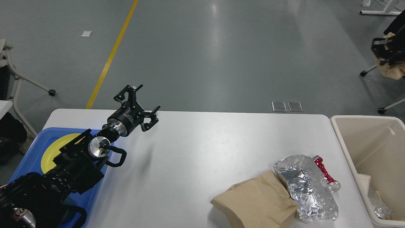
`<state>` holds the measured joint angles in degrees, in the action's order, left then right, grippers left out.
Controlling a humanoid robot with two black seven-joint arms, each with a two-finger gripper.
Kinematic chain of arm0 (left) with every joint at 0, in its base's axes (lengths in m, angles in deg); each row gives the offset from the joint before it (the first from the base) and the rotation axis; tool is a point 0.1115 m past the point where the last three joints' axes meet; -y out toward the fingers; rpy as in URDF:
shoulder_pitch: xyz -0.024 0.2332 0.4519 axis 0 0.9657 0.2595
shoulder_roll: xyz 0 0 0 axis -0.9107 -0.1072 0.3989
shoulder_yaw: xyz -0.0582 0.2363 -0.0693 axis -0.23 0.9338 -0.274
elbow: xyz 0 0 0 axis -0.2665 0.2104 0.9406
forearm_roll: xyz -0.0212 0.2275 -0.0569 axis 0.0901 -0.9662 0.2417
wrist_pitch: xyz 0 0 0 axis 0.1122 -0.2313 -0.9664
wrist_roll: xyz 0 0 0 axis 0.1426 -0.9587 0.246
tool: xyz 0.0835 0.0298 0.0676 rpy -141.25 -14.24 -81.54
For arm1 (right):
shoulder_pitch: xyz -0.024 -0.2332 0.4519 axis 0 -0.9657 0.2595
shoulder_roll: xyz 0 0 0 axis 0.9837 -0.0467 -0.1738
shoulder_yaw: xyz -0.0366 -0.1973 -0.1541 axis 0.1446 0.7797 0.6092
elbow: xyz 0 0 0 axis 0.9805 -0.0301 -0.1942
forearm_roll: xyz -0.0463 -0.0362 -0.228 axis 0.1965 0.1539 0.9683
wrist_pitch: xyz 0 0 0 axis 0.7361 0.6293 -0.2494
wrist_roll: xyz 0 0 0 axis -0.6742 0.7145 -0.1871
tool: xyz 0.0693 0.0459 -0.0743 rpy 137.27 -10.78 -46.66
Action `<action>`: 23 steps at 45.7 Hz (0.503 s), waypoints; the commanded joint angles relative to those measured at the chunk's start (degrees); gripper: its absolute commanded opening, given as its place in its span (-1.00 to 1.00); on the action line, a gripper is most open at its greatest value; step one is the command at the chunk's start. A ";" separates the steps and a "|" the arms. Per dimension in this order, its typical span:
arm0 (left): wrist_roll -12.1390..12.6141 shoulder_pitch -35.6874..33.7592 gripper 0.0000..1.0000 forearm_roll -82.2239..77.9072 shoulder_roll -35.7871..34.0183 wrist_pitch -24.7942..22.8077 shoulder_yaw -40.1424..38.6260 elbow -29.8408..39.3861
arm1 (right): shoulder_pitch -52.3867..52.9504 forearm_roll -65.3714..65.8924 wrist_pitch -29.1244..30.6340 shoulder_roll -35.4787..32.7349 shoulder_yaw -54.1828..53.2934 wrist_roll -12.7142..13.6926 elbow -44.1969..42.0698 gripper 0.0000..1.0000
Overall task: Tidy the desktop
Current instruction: 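Lift the paper ball and drop it into the white bin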
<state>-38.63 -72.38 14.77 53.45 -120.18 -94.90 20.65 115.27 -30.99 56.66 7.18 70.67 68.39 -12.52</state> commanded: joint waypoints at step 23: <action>0.07 0.08 0.94 0.00 0.00 0.00 -0.05 0.00 | -26.32 -0.65 -35.14 -8.82 -2.83 -0.17 -1.59 -1.00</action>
<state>-38.64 -72.38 14.77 53.45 -120.18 -94.88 20.65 94.08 -31.44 25.22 -1.12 71.01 68.31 -13.06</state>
